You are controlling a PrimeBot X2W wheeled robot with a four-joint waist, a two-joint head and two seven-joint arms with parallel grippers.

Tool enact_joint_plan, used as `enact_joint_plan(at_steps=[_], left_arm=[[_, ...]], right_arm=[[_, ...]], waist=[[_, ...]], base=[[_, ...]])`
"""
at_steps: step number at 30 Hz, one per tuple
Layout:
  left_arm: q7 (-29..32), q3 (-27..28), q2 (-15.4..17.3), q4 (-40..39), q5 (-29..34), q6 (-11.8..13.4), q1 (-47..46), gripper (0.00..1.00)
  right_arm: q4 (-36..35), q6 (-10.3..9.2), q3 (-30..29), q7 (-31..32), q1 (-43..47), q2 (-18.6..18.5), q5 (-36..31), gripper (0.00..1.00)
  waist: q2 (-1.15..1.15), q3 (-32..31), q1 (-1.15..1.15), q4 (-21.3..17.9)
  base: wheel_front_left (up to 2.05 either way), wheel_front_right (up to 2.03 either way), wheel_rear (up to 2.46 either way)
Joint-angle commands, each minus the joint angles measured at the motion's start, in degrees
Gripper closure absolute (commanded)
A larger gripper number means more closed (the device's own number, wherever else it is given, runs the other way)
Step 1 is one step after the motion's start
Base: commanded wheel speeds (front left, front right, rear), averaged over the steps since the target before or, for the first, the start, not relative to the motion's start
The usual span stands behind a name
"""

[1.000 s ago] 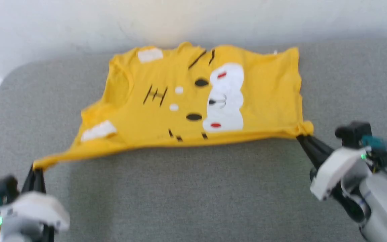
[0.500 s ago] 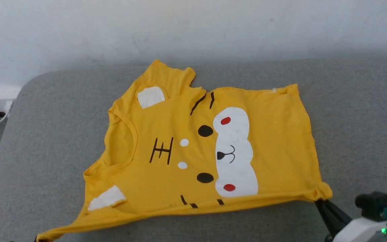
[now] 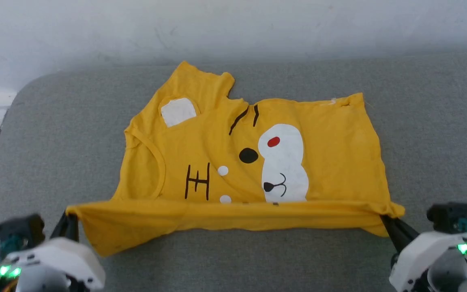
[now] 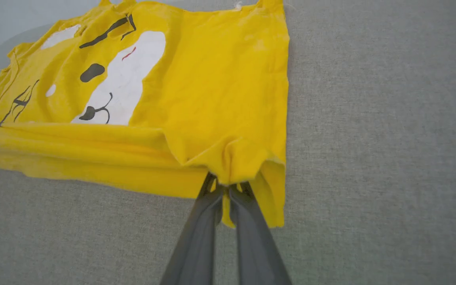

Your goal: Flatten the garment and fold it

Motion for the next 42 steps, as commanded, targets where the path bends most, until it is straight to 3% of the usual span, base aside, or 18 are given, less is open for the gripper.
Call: enact_joint_plan(at_steps=[1,7,14,15,16,17,19,20,21,22,27,31,36,42], left_arm=[[0.1,-1.0,-0.2,3.4,0.3,-2.1,-5.1,1.00],[0.2,-4.2,-2.0,15.2,0.1,-8.2,-16.7,1.00],[0.6,-6.4,-5.0,25.6,-0.5,-11.7,-24.4,1.00],[0.5,-6.9,-5.4,27.2,-0.5,-12.3,-25.3,1.00],[0.4,-7.3,-5.9,28.7,-0.6,-13.0,-26.1,1.00],[0.4,-7.7,-6.4,30.2,-0.8,-13.7,-26.9,1.00],[0.3,-7.9,-7.6,32.9,-1.8,-14.9,-27.9,0.95],[0.0,-7.9,-8.1,33.9,-2.1,-15.5,-28.3,0.66],[-0.5,-8.0,-8.4,35.0,-2.2,-16.0,-28.7,0.15],[-0.9,-8.0,-8.8,35.9,-2.6,-16.5,-28.9,0.00],[-2.7,-7.1,-9.7,38.5,-4.2,-17.8,-28.9,0.00],[-2.2,-6.1,-8.7,37.6,-5.6,-18.3,-27.9,0.00],[2.9,-5.1,-4.6,33.7,-7.9,-19.4,-25.8,0.00],[13.4,-5.2,1.6,26.6,-10.4,-19.1,-22.2,0.00]], right_arm=[[1.7,-0.14,0.1,0.5,-3.0,0.0,-0.2,1.00],[8.0,-0.14,3.5,1.1,-10.8,-0.3,0.0,1.00],[14.2,-0.14,6.5,-1.2,-16.8,-0.8,1.0,1.00],[15.4,-0.14,6.9,-1.6,-17.6,-0.8,1.1,0.93],[16.7,-0.14,7.5,-2.0,-18.3,-1.0,1.0,0.75],[17.9,-0.14,7.9,-2.7,-18.9,-1.0,1.1,0.54],[20.2,-0.14,9.0,-3.4,-19.7,-1.0,1.5,0.00],[21.1,-0.14,9.6,-4.2,-20.1,-1.1,1.4,0.00],[21.9,-0.14,10.1,-4.9,-20.2,-1.1,1.5,0.00],[22.6,-0.14,10.8,-5.5,-20.2,-1.1,1.9,0.00],[22.4,-0.14,11.8,-13.4,-18.9,-1.1,2.4,0.00],[19.3,-0.14,10.2,-20.1,-15.7,-0.6,1.7,0.00],[13.1,-0.14,7.0,-25.3,-11.2,0.8,-1.2,0.00],[5.1,-0.14,4.5,-24.7,-6.7,3.0,-4.5,0.00]], waist=[[0.00,0.8,-0.01,-0.5],[0.00,2.4,-0.01,-1.9],[0.00,4.5,-0.01,-2.4],[0.00,4.8,-0.01,-2.4],[0.00,5.0,-0.01,-2.4],[0.00,5.2,-0.01,-2.3],[0.00,5.3,-0.01,-2.2],[0.00,5.4,-0.01,-2.1],[0.00,5.3,-0.01,-2.1],[0.00,5.2,-0.01,-2.0],[0.00,3.7,-0.01,-1.6],[0.00,1.5,-0.01,-1.5],[0.00,-1.1,-0.01,-2.1],[0.00,-2.2,-0.01,-3.5]], base=[[0.00,0.00,0.00],[0.00,0.00,0.00],[0.00,0.00,0.00],[0.00,0.00,0.00],[0.00,0.00,0.00],[0.00,0.00,0.00],[0.00,0.00,0.00],[0.00,0.00,0.00],[0.00,0.00,0.00],[0.00,0.00,0.00],[0.00,0.00,0.00],[0.00,0.00,0.00],[0.00,0.00,0.00],[0.00,0.00,0.00]])
